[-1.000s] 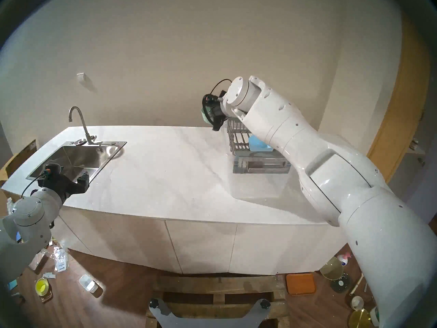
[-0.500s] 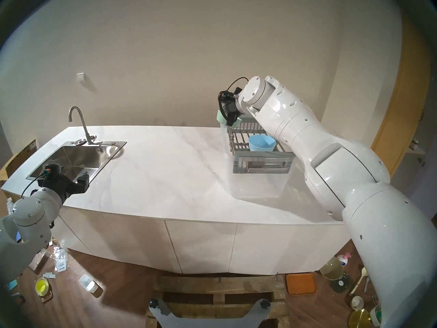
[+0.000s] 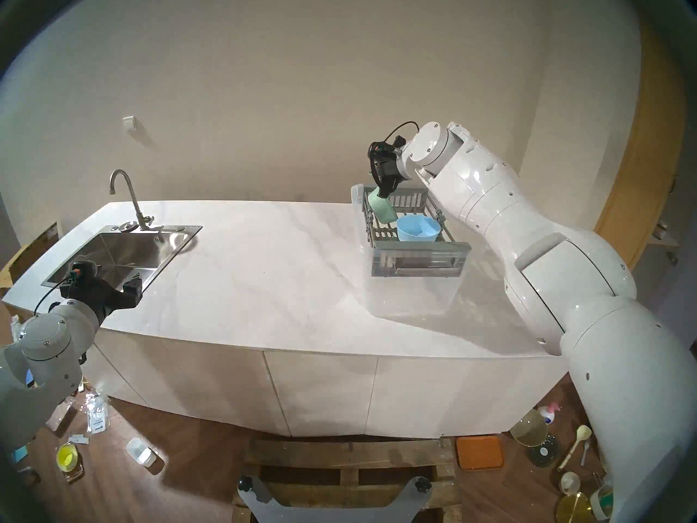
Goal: Place the plate or bowl neatly into the plate slot of the drying rack
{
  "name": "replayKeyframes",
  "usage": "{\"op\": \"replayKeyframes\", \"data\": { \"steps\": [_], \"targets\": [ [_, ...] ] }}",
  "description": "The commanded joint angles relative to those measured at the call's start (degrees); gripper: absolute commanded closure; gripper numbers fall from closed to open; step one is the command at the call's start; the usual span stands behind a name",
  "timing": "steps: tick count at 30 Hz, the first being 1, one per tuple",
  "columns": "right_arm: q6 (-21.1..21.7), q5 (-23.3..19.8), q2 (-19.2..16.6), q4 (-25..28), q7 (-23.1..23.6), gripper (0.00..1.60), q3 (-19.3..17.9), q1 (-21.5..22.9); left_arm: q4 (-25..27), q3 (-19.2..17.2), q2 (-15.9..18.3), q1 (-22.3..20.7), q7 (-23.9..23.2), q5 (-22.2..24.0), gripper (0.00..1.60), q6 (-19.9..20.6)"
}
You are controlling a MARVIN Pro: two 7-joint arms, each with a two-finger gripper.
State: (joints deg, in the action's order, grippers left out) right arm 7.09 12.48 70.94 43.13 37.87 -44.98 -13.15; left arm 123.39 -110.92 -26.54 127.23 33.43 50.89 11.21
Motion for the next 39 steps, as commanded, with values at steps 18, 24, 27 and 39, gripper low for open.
{"op": "replayKeyframes", "data": {
  "steps": [18, 24, 27, 39],
  "targets": [
    [9.4, -2.1, -5.2, 19.4, -1.9, 1.12, -11.9, -8.1, 0.8, -1.1, 0.1, -0.5, -0.1, -0.5, 0.0, -0.5],
    [10.2, -1.7, -5.5, 20.1, -1.6, 0.0, -12.0, -8.5, 0.8, -1.1, 0.1, -0.5, -0.1, -0.5, 0.0, -0.5],
    [10.4, -1.3, -5.2, 19.5, -1.6, 0.0, -11.9, -8.4, 0.8, -1.2, 0.1, -0.5, -0.1, -0.5, 0.0, -0.6],
    [11.6, -1.8, -1.5, 10.9, -0.9, 0.0, -12.3, -6.1, 0.8, -1.1, 0.1, -0.5, -0.1, -0.4, 0.0, -0.5]
  ]
}}
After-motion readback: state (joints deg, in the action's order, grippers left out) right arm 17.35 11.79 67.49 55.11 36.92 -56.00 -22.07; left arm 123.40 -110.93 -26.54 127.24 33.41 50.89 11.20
